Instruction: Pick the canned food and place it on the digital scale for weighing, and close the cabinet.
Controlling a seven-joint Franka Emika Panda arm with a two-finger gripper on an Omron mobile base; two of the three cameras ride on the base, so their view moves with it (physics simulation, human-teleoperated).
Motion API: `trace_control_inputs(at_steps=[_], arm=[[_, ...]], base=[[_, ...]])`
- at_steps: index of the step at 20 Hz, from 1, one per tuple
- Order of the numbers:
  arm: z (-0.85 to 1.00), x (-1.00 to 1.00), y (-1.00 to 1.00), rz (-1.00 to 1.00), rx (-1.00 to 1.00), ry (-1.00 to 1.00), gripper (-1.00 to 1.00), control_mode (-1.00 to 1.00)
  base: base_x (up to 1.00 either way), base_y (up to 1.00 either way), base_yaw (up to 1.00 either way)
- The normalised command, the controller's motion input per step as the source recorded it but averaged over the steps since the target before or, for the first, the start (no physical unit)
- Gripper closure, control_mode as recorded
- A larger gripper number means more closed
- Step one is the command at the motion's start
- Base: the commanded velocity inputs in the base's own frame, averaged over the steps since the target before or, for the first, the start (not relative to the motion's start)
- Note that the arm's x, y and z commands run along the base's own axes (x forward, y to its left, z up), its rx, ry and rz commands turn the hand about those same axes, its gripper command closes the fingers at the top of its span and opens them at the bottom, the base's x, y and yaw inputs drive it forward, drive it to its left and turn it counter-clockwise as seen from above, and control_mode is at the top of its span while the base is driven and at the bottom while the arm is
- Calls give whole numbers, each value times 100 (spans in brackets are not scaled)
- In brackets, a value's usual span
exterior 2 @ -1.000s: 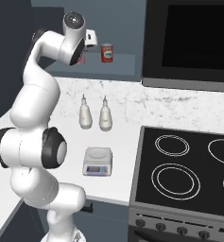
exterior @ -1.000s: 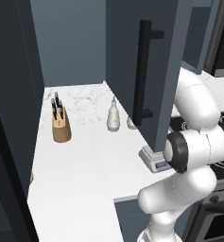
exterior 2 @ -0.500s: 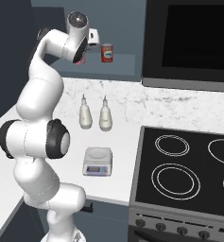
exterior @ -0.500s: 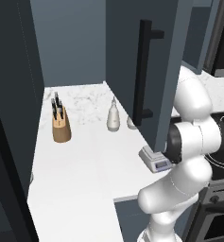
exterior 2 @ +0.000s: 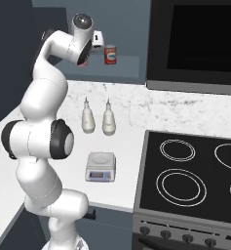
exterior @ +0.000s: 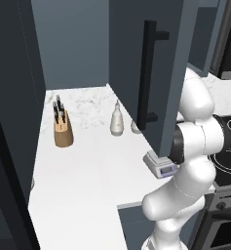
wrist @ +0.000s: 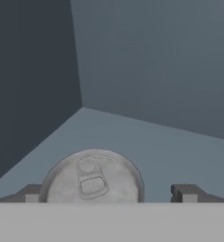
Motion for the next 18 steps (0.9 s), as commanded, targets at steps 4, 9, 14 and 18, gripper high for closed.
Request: trace_control_inputs(at_steps=[4, 9, 14, 18], arm=[[-21, 10, 23, 0, 0, 0, 100, -100], [-23, 3, 24, 0, 0, 0, 100, -100], [-23, -18, 1, 0, 0, -1, 100, -100], [-4, -78, -5, 0, 4, -13, 100, -100]], base=[[0, 0, 0], [0, 0, 0], [0, 0, 0], [0, 0, 0]])
